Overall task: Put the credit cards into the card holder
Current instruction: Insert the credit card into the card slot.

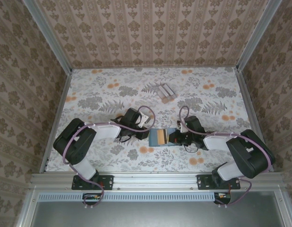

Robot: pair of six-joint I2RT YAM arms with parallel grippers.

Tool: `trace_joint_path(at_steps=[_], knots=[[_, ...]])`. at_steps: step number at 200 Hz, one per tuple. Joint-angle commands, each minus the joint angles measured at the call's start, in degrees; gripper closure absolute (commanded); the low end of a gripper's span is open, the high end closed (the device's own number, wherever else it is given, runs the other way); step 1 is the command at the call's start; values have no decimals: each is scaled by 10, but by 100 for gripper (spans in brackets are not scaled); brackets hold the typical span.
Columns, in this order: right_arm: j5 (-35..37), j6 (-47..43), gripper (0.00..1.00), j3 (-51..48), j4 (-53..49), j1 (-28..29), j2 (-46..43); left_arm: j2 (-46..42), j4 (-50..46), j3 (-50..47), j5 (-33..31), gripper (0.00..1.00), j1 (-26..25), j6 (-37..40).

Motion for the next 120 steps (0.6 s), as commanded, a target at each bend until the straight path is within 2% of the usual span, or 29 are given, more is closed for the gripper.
trace_joint_path(at_steps=[1, 23, 60, 84, 120], knots=[[23, 26, 100, 10, 22, 15, -8, 26, -26, 19, 14, 82, 3, -8], [30, 20, 100, 25, 2, 21, 3, 23, -17, 10, 15, 82, 3, -11], [37, 39, 100, 25, 22, 39, 21, 26, -25, 15, 19, 82, 4, -13], [62, 86, 96, 20, 52, 63, 26, 34, -30, 19, 17, 82, 7, -16], [93, 113, 92, 35, 46, 89, 33, 33, -26, 16, 15, 82, 7, -20]])
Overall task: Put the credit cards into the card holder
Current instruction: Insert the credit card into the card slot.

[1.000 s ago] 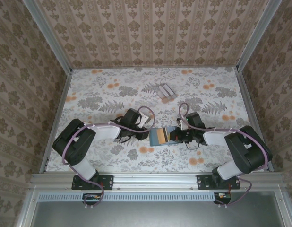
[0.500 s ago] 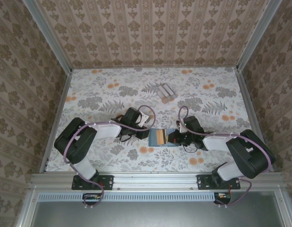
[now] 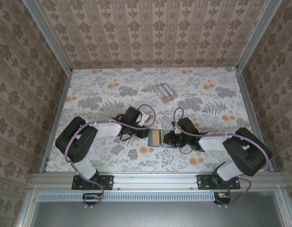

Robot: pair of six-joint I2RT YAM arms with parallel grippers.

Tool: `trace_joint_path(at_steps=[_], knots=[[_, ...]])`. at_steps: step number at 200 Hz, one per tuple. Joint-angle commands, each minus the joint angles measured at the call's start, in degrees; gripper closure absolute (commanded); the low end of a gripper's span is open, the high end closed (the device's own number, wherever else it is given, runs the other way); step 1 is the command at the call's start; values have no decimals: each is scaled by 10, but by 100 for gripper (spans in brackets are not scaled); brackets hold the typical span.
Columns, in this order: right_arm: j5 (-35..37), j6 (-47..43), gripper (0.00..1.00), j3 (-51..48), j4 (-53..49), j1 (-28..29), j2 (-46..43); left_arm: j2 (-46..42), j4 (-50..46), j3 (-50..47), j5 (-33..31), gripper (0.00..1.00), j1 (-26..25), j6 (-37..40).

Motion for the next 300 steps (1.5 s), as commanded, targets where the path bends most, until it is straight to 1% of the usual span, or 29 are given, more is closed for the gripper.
trace_joint_path(at_steps=[1, 16, 37, 53, 62, 88, 112, 138, 160, 187, 205, 219, 246, 258, 270, 279, 300], knots=[[32, 39, 92, 19, 12, 14, 11, 19, -15, -2, -2, 82, 2, -11], [34, 41, 89, 24, 10, 23, 14, 23, -23, 6, 5, 82, 3, -10], [34, 30, 86, 33, -20, 25, 14, 20, -17, -1, 3, 82, 4, -13], [33, 31, 76, 30, -31, 26, 4, 24, -24, 3, 0, 82, 7, -14], [37, 23, 74, 29, -47, 26, -5, 24, -26, 6, 3, 82, 8, -13], [57, -6, 71, 43, -121, 25, -31, 21, -21, -2, -5, 82, 9, -15], [60, -14, 71, 43, -130, 25, -43, 24, -27, 6, 2, 82, 11, -14], [47, -5, 71, 56, -120, 28, -17, 27, -22, 2, 2, 82, 12, -17], [61, -8, 62, 74, -131, 38, 9, 29, -21, 5, 15, 82, 10, -20], [73, -4, 64, 103, -160, 52, 30, 29, -20, 2, 12, 82, 12, -22], [79, -13, 68, 117, -166, 60, 46, 27, -18, 3, 21, 82, 10, -23], [74, -11, 74, 127, -168, 62, 56, 27, -9, -4, 22, 82, 9, -27], [92, -17, 75, 133, -180, 72, 50, 30, -18, 4, 28, 83, 9, -25], [98, -19, 73, 137, -193, 72, 47, 26, -11, -3, 28, 83, 9, -27], [104, -14, 68, 142, -214, 74, 33, 25, -12, -4, 23, 83, 11, -27], [122, -11, 64, 144, -238, 77, 17, 25, -16, -2, 23, 83, 12, -26], [157, -17, 61, 148, -285, 80, -24, 21, -13, -5, 28, 83, 12, -28]])
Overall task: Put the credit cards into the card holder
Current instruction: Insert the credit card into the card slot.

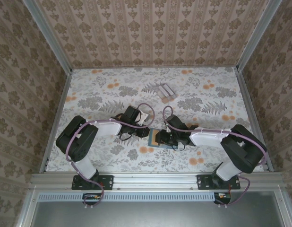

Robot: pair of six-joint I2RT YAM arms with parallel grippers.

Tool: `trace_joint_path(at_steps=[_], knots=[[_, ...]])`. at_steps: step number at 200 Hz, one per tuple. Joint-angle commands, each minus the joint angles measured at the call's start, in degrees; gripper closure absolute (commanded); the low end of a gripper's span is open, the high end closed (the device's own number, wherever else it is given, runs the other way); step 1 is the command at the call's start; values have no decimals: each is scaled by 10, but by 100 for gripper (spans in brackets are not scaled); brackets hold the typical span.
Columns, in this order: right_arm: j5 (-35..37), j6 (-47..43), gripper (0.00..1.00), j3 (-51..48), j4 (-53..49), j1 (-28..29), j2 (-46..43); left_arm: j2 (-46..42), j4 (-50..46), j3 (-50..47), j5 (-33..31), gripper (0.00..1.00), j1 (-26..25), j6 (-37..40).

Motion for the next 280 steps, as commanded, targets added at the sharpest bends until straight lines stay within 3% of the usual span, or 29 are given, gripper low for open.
trace_joint_path(at_steps=[1, 36, 90, 132, 188, 220, 280], knots=[[54, -10, 61, 16, -82, 5, -47, 13, -13, -11, 2, 83, 1, -8], [72, -16, 57, 25, -111, 7, -50, 17, -14, -6, 4, 83, 2, -10], [67, -15, 54, 51, -85, 26, 22, 12, -6, -14, 10, 83, 1, -15], [106, -30, 63, 85, -139, 41, 38, 9, -4, -18, 14, 83, 1, -18], [113, -16, 62, 102, -138, 45, 75, 11, 4, -22, 24, 83, 1, -23], [164, 17, 56, 108, -186, 46, 54, 12, 3, -20, 22, 83, 1, -24], [170, 45, 51, 97, -176, 54, 22, 17, 3, -20, 27, 83, 1, -27]])
